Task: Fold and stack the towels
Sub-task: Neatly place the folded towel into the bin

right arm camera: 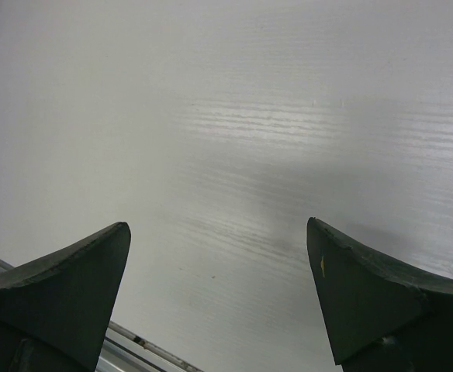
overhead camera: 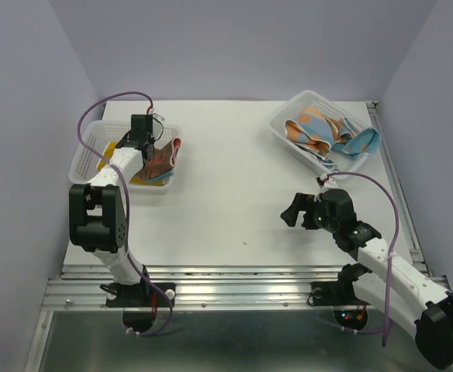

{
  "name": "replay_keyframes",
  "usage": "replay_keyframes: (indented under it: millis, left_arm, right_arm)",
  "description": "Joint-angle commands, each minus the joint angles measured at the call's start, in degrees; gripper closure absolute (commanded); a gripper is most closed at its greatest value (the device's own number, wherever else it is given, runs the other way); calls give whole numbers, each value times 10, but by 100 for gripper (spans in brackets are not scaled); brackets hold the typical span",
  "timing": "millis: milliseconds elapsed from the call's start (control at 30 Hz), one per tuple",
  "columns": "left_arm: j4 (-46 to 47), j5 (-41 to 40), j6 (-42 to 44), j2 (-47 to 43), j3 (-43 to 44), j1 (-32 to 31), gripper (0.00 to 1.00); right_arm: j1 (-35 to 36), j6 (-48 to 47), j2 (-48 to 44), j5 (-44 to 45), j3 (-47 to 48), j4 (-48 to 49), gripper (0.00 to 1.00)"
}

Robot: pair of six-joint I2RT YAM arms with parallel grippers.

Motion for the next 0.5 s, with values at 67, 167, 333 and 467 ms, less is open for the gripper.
replay_keyframes:
  millis: [67, 167, 333, 467]
  left_arm:
    - [23, -27, 29, -21, 13, 4, 100]
    - [22, -16, 45, -34, -1, 6, 100]
    - [16, -18, 56, -45, -1, 13, 100]
    - [18, -33, 55, -53, 9, 20, 100]
  right_arm:
    - [2, 2, 4, 12, 8, 12, 0]
    - [2, 0, 9, 11, 9, 12, 0]
    - [2, 1, 18, 15, 12, 8, 0]
    - [2, 2, 18, 19, 12, 7, 0]
